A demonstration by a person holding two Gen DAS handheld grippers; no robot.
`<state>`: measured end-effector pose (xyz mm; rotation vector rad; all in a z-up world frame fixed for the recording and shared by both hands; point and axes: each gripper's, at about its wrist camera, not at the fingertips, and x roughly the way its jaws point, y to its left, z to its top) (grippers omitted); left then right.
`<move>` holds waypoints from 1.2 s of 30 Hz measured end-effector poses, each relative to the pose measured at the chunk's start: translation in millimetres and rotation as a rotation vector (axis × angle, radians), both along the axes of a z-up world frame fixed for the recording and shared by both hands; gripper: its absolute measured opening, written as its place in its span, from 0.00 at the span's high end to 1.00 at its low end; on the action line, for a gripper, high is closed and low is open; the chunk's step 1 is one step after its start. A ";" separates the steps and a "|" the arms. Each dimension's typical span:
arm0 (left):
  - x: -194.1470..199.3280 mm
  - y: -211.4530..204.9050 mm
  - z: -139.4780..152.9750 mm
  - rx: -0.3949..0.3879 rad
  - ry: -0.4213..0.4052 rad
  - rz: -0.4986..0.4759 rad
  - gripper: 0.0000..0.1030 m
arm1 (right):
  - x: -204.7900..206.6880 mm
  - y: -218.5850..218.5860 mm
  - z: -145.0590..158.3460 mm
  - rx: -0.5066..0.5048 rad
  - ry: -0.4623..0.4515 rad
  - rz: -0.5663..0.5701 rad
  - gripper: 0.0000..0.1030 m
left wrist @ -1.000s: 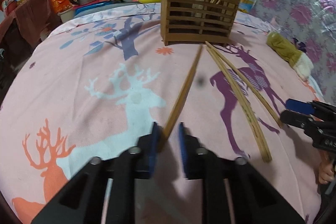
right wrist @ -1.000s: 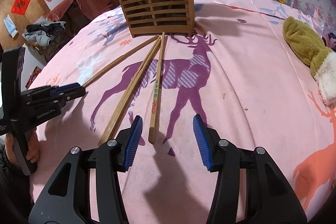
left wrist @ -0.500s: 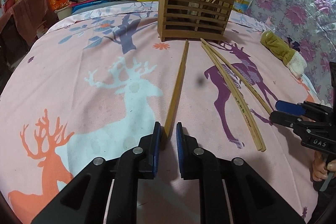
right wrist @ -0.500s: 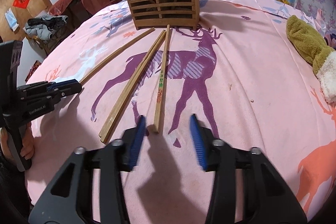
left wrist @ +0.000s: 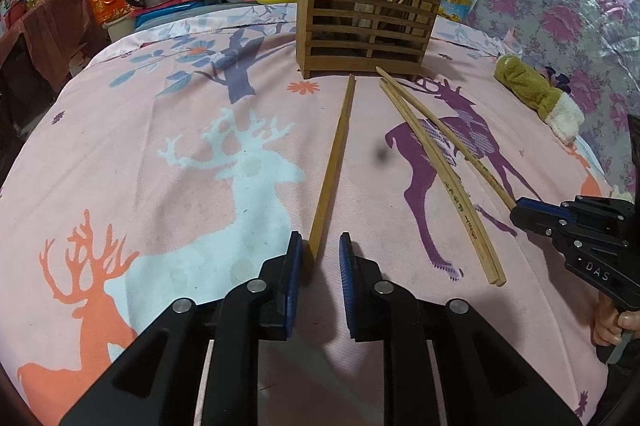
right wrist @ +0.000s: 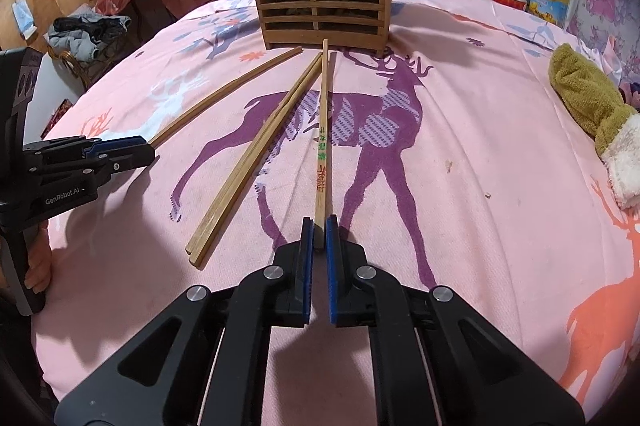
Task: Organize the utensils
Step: 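Close the right tool on another bamboo chopstick, then lift both held chopsticks up above the wooden holder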
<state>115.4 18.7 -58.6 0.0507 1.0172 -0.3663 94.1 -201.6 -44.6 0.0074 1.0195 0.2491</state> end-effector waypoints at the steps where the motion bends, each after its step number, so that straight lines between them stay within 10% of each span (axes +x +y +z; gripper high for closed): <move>1: -0.6 1.4 0.7 0.000 -0.004 0.008 0.92 | -0.3 0.7 0.4 -0.005 -0.004 0.001 0.94; 19: -23.6 2.2 62.3 -0.067 -0.194 0.010 0.93 | -24.8 -30.8 65.5 0.147 -0.277 -0.073 0.94; 23: -21.7 3.0 42.5 -0.023 -0.159 0.018 0.61 | -21.3 -33.1 62.8 0.147 -0.260 -0.081 0.94; 31: -0.4 8.9 2.0 0.063 -0.010 0.033 0.66 | -19.6 -35.6 59.4 0.155 -0.241 -0.091 0.94; 33: -2.1 8.1 2.2 0.058 -0.013 0.017 0.88 | -19.6 -36.4 58.9 0.158 -0.239 -0.093 0.94; 36: -5.3 9.9 4.5 0.039 -0.024 0.016 0.92 | -20.0 -36.9 59.0 0.161 -0.242 -0.096 0.94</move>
